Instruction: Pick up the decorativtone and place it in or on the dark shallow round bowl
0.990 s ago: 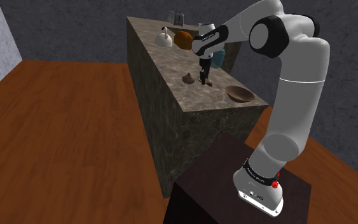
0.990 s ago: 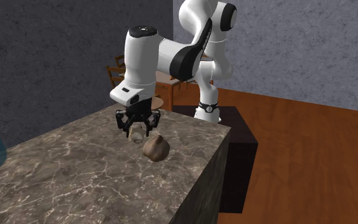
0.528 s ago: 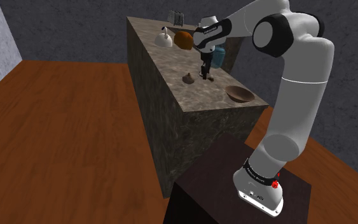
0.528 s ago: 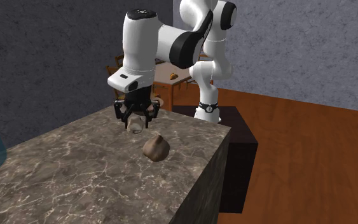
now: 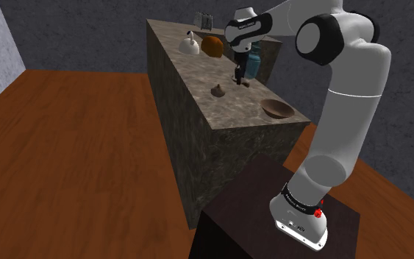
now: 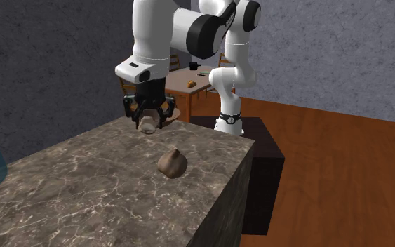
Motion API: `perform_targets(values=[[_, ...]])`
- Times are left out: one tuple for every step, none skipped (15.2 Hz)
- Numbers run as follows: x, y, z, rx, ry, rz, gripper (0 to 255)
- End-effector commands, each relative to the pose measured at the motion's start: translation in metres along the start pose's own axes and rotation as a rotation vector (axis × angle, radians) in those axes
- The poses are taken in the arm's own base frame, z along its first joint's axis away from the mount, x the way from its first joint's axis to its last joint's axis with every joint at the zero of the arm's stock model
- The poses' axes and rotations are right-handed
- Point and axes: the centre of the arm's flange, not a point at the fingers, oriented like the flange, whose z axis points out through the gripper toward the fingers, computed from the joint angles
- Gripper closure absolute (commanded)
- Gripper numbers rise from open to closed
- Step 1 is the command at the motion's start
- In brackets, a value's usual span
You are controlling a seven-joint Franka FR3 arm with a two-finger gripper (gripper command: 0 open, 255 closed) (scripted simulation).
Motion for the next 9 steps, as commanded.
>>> perform_targets(values=[[-0.002, 0.001, -0.01, 0.0, 0.0, 0.0, 255], [-0.003, 0.002, -0.015, 0.0, 0.0, 0.0, 255], [-0.004, 0.003, -0.02, 0.0, 0.0, 0.0, 255], [-0.005, 0.003, -0.025, 0.0, 0.0, 0.0, 255], [-0.006, 0.004, -0.029, 0.0, 0.0, 0.0, 255], [-0.019, 0.001, -0.028, 0.0, 0.0, 0.0, 255], [-0.032, -0.001, -0.026, 0.0, 0.0, 0.0, 255], [-0.044, -0.004, -0.025, 0.0, 0.0, 0.0, 255], [-0.057, -0.007, -0.023, 0.0, 0.0, 0.0, 255]])
